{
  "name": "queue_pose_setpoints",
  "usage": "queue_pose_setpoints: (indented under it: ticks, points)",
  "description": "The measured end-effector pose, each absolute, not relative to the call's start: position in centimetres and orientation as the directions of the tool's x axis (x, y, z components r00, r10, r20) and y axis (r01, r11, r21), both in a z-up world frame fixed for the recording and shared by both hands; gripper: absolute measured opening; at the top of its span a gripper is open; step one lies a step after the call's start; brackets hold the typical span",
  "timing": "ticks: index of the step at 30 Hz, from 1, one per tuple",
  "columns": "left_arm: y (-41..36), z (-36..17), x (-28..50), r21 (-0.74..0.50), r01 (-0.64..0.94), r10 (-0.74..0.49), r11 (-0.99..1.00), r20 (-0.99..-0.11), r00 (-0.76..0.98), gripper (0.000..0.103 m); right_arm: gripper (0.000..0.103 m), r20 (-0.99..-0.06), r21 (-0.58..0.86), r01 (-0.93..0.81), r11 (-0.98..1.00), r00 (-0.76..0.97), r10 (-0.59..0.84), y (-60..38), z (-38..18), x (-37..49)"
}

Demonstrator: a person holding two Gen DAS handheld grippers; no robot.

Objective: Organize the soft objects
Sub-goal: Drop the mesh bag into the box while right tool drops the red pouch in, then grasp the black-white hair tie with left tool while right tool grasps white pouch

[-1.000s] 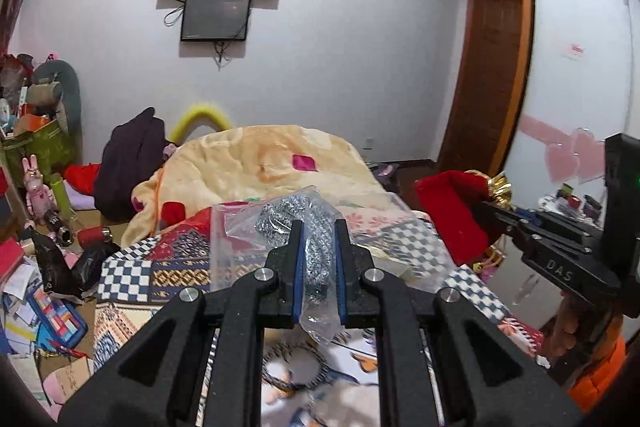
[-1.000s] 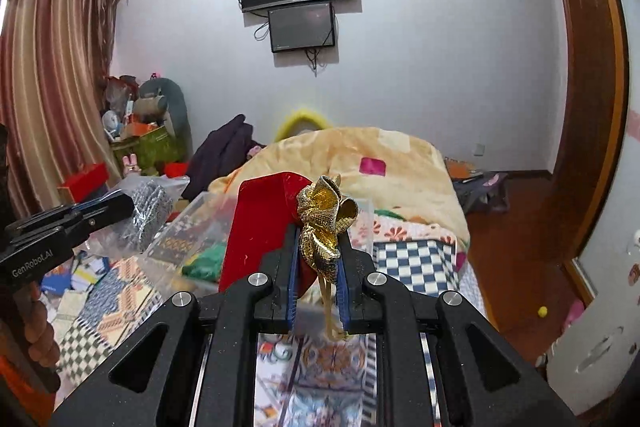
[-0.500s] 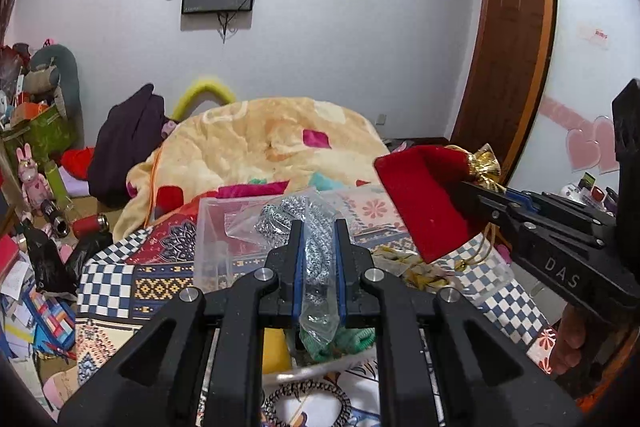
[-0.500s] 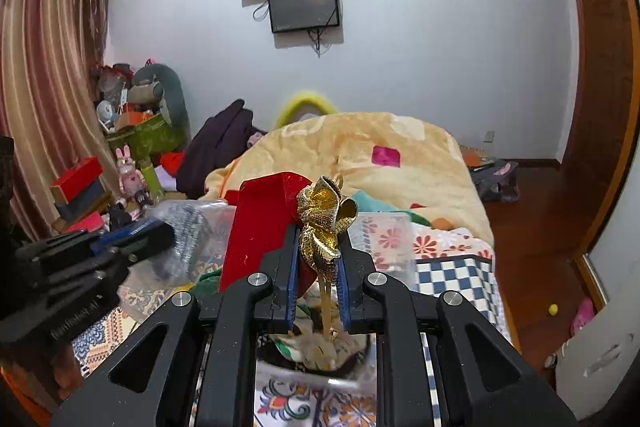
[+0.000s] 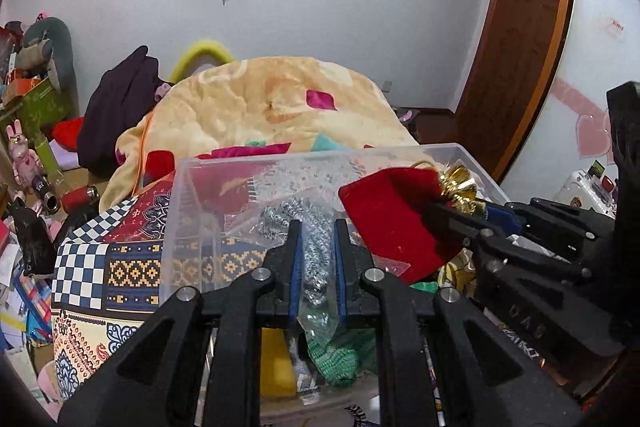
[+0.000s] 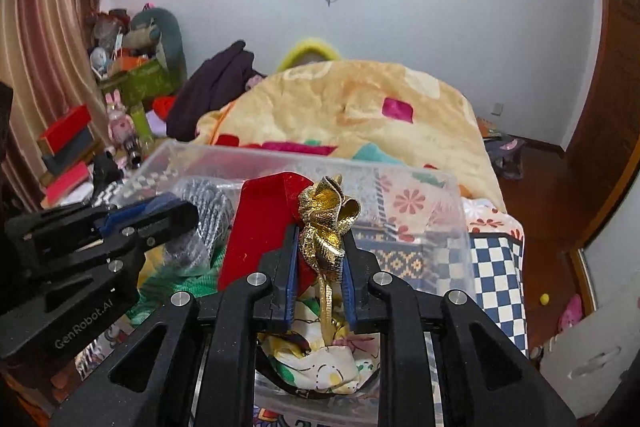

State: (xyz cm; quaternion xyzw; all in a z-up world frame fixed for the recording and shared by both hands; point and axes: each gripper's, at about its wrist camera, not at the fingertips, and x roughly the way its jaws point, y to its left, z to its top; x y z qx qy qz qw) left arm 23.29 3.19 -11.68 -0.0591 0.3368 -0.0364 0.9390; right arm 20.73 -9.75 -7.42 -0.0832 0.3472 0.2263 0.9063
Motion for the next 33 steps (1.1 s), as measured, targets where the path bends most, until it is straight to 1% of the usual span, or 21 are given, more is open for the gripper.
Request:
queue_pose_setpoints:
  ticks: [3,5,6,8,9,10,11,13,15,16,17,21,23,25,27,29,32,33]
  points:
    - [3.3,-11.8,23.2,-0.135,0.029,-0.109,0.99,-0.635,0.765,0.013,0.025,-0.676,-0.005,-0.475,0.88,0.65,0.347,-9.7,-7.4,20.8]
    - [3.4,-11.7,23.0,-0.141,0.03,-0.114,0.989,-0.638,0.762,0.013,0.037,-0.676,-0.009,-0.478,0.878,0.65,0.347,-9.9,-7.3,20.6]
    - [3.4,-11.7,23.0,-0.145,0.031,-0.118,0.989,-0.638,0.761,0.013,0.04,-0.673,-0.012,-0.479,0.878,0.653,0.348,-10.0,-7.2,20.4]
    - [3.6,-11.5,22.6,-0.152,0.036,-0.125,0.988,-0.637,0.761,0.018,0.049,-0.662,-0.021,-0.48,0.877,0.664,0.348,-10.2,-7.0,20.0]
    - [3.6,-11.3,22.2,-0.154,0.041,-0.131,0.987,-0.631,0.765,0.02,0.051,-0.656,-0.027,-0.48,0.877,0.67,0.347,-10.4,-6.8,19.8]
    - [3.7,-11.1,22.0,-0.155,0.044,-0.133,0.987,-0.627,0.768,0.024,0.053,-0.649,-0.033,-0.48,0.877,0.677,0.346,-10.5,-6.6,19.5]
    - [3.7,-10.8,21.6,-0.155,0.048,-0.135,0.987,-0.618,0.774,0.029,0.054,-0.641,-0.038,-0.479,0.877,0.685,0.346,-10.5,-6.4,19.4]
    - [3.5,-10.0,20.6,-0.144,0.059,-0.135,0.988,-0.596,0.791,0.033,0.055,-0.627,-0.046,-0.479,0.877,0.697,0.348,-10.8,-5.8,18.9]
    - [3.3,-9.3,19.7,-0.133,0.067,-0.133,0.989,-0.578,0.805,0.034,0.057,-0.605,-0.045,-0.475,0.879,0.713,0.354,-11.3,-5.1,18.3]
    - [3.3,-9.0,19.3,-0.132,0.071,-0.134,0.989,-0.57,0.811,0.035,0.063,-0.595,-0.041,-0.473,0.88,0.719,0.359,-11.5,-4.8,18.1]
    - [3.3,-8.5,18.5,-0.135,0.077,-0.14,0.988,-0.555,0.82,0.037,0.067,-0.582,-0.036,-0.471,0.881,0.727,0.365,-11.8,-4.5,17.8]
    - [3.5,-7.1,16.4,-0.143,0.087,-0.149,0.986,-0.515,0.844,0.039,0.069,-0.537,-0.014,-0.466,0.885,0.75,0.387,-12.9,-3.0,16.6]
    - [3.6,-6.6,15.4,-0.148,0.093,-0.156,0.985,-0.499,0.852,0.045,0.076,-0.514,-0.006,-0.463,0.886,0.762,0.394,-13.4,-2.4,15.9]
    - [3.6,-6.2,14.1,-0.144,0.097,-0.155,0.985,-0.482,0.862,0.051,0.08,-0.494,-0.007,-0.464,0.886,0.771,0.401,-13.9,-2.1,15.1]
    - [3.5,-6.0,12.8,-0.129,0.098,-0.148,0.987,-0.471,0.87,0.055,0.081,-0.487,-0.012,-0.472,0.881,0.773,0.407,-14.0,-2.0,14.3]
    - [3.4,-5.9,11.8,-0.116,0.098,-0.142,0.988,-0.467,0.873,0.063,0.082,-0.489,-0.013,-0.48,0.877,0.768,0.413,-14.0,-2.2,13.7]
    - [3.3,-6.4,10.0,-0.104,0.092,-0.13,0.99,-0.472,0.872,0.073,0.087,-0.507,-0.003,-0.502,0.865,0.746,0.431,-13.9,-3.2,12.9]
    - [3.3,-6.7,9.6,-0.103,0.091,-0.129,0.991,-0.477,0.869,0.075,0.087,-0.515,-0.002,-0.509,0.861,0.738,0.435,-13.8,-3.5,12.7]
